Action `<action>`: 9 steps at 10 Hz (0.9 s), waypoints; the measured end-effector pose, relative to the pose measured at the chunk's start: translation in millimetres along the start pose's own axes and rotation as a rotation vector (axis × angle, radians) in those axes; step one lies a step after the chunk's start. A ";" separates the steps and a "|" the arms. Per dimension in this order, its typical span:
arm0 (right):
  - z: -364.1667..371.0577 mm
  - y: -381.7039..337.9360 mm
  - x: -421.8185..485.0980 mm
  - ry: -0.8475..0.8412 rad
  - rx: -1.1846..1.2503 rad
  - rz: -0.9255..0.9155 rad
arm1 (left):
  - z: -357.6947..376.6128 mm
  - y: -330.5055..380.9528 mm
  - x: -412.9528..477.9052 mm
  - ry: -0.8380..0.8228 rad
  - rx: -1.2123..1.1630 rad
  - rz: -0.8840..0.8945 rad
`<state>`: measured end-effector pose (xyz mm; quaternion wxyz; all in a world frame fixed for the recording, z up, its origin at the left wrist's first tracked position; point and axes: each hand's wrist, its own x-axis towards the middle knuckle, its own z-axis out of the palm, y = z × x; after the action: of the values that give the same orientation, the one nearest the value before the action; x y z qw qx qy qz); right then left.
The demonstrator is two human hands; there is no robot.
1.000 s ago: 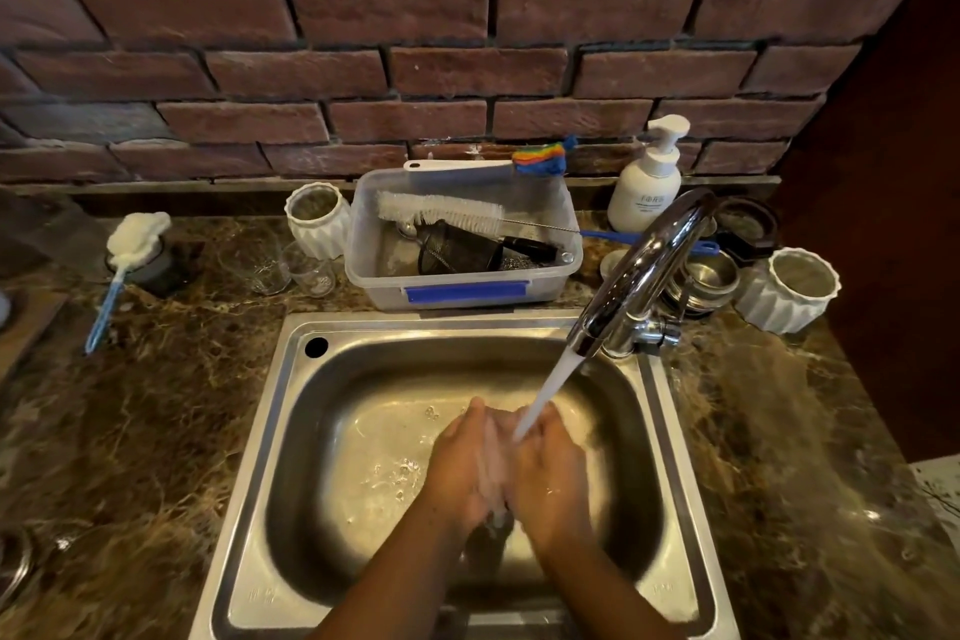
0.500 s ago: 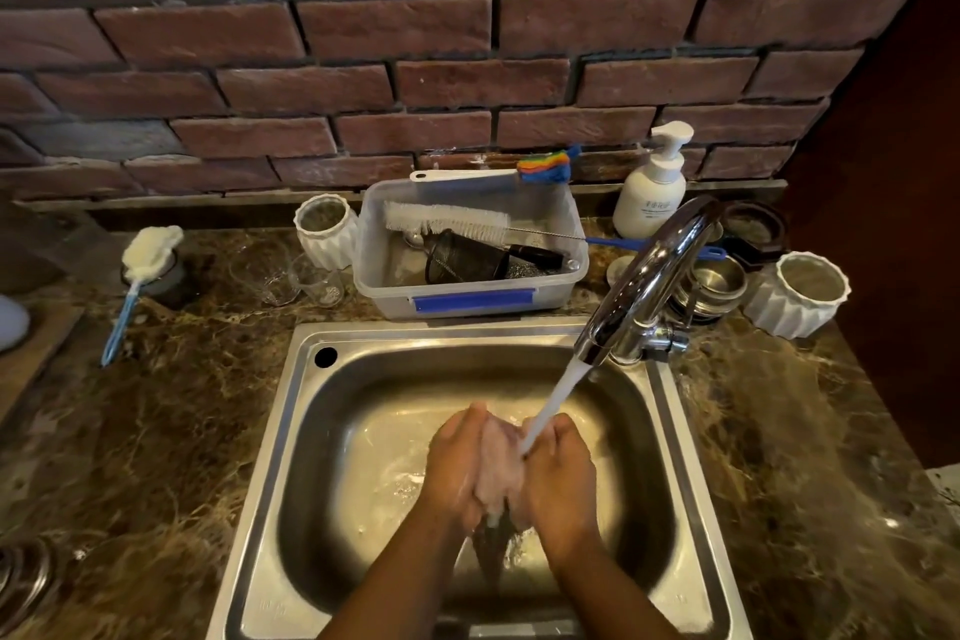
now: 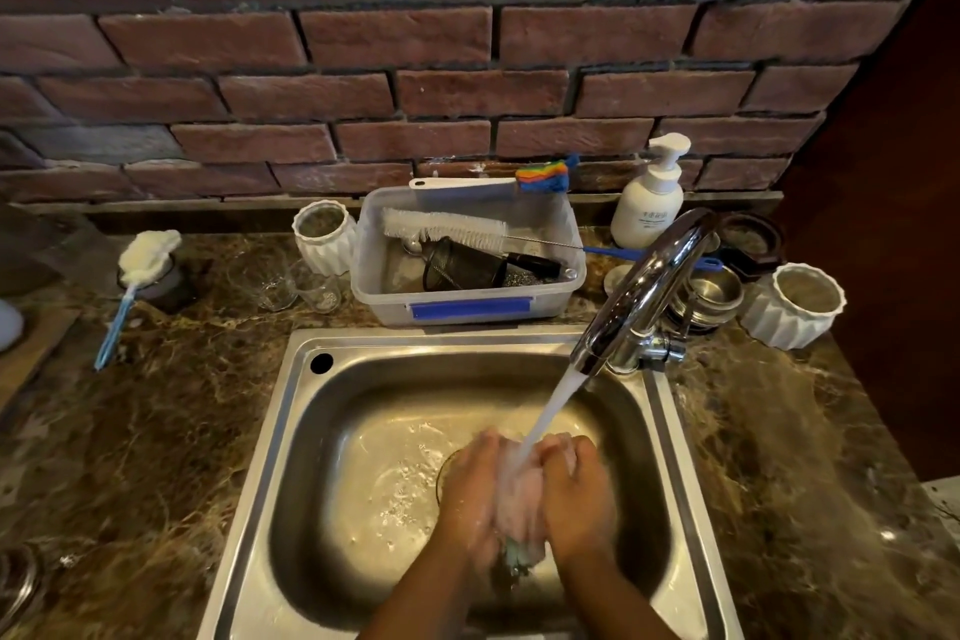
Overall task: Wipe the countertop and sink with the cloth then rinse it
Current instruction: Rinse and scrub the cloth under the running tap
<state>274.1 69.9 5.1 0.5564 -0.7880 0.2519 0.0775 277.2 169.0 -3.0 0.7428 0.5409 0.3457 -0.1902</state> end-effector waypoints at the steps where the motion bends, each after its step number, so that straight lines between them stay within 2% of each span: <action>1: 14.5 -14.8 -21.6 -0.120 0.134 0.002 | -4.9 2.8 6.0 -0.038 0.077 0.016; 3: 9.1 0.2 -1.5 -0.076 0.185 0.084 | 15.9 -10.9 -6.1 -0.040 0.141 0.033; 4: 5.5 12.4 13.6 -0.106 0.031 0.071 | 23.5 -9.0 -14.3 -0.049 0.176 0.075; 5: 7.3 10.1 13.9 -0.047 0.050 0.125 | 15.2 -6.9 -2.7 0.037 0.085 0.016; 6: 11.4 -2.1 -4.8 -0.037 0.122 0.091 | 1.0 0.8 3.0 0.065 -0.015 -0.032; 7: 34.3 -11.9 -27.7 -0.047 0.098 0.071 | 5.2 6.1 -3.3 -0.016 -0.070 -0.059; 8: 36.4 2.7 -11.2 0.004 0.114 0.035 | 12.4 1.9 -12.4 -0.076 -0.082 -0.121; 9: 17.9 11.0 18.8 -0.084 -0.018 -0.027 | 6.3 -4.8 -8.3 -0.088 -0.044 -0.068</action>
<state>287.8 77.6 -18.2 0.5605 -0.7923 0.2169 0.1050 270.3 160.7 0.9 0.7621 0.5036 0.3349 -0.2312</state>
